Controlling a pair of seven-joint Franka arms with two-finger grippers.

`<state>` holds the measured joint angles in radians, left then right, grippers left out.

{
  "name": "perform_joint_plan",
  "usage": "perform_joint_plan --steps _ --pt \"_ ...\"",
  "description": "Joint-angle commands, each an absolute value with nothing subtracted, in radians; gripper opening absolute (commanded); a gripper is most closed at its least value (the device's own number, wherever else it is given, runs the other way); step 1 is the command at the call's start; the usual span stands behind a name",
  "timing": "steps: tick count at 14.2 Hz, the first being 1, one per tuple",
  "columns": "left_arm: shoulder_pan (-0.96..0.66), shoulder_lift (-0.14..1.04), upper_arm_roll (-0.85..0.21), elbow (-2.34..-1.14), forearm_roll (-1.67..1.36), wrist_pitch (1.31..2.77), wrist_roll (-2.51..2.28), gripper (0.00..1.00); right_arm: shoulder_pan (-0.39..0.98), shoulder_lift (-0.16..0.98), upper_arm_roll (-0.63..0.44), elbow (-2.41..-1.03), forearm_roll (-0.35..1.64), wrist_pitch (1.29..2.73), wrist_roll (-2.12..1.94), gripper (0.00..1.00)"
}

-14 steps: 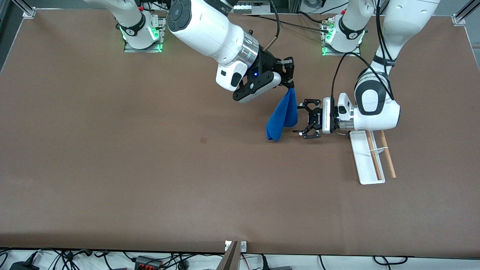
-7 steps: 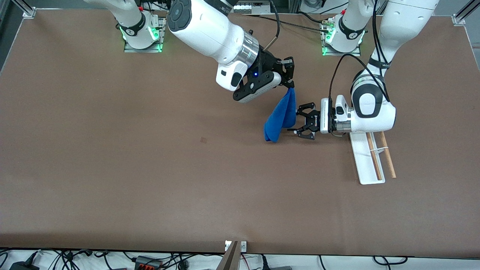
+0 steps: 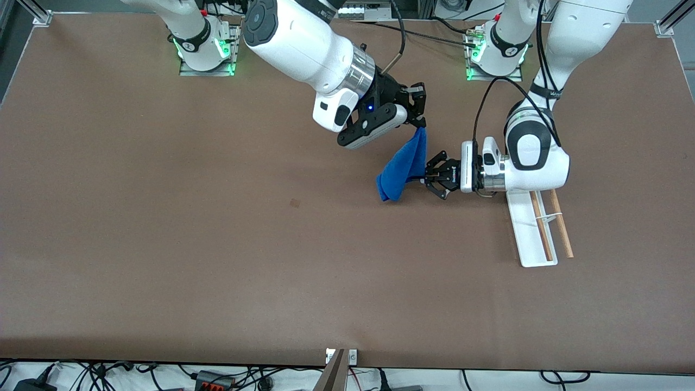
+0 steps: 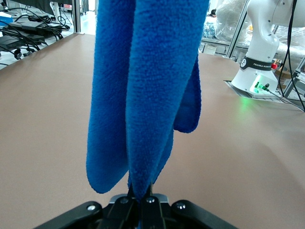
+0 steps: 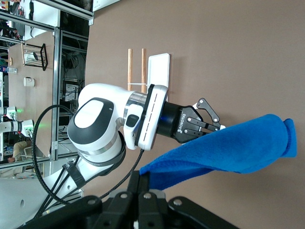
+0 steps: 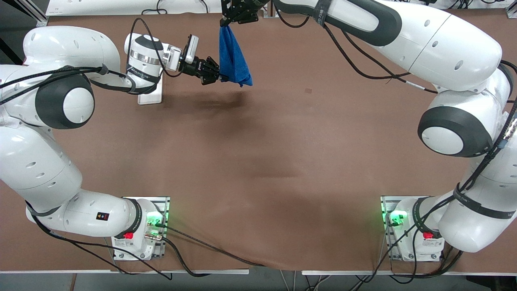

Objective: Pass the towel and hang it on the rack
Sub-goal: 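Grasp the towel with the left gripper while the right gripper releases it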

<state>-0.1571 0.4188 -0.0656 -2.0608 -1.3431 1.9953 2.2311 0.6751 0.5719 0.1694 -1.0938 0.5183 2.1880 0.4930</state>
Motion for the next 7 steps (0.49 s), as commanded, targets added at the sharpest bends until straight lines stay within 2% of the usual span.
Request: perform_joint_plan --steps 1,2,3,4,7 --pt "-0.161 0.434 -0.064 -2.043 -1.374 2.005 2.252 0.01 0.678 0.563 0.17 -1.104 0.502 2.195 0.5 0.0" --pt "-0.157 0.433 -0.063 -2.045 -1.373 2.005 2.246 0.01 0.678 0.563 0.17 -1.104 0.5 2.194 0.497 0.0" --pt "-0.153 0.434 -0.057 -2.045 -1.371 2.006 2.241 0.01 0.678 0.563 0.169 -1.106 0.5 2.192 0.503 0.67" --pt "-0.15 0.431 -0.049 -2.049 -1.361 2.006 2.227 0.01 0.673 0.558 0.163 -1.121 0.479 2.192 0.502 1.0" --pt "-0.143 0.419 -0.014 -2.048 -1.294 2.046 2.208 0.01 0.652 0.548 0.153 -1.126 0.422 2.18 0.499 1.0"
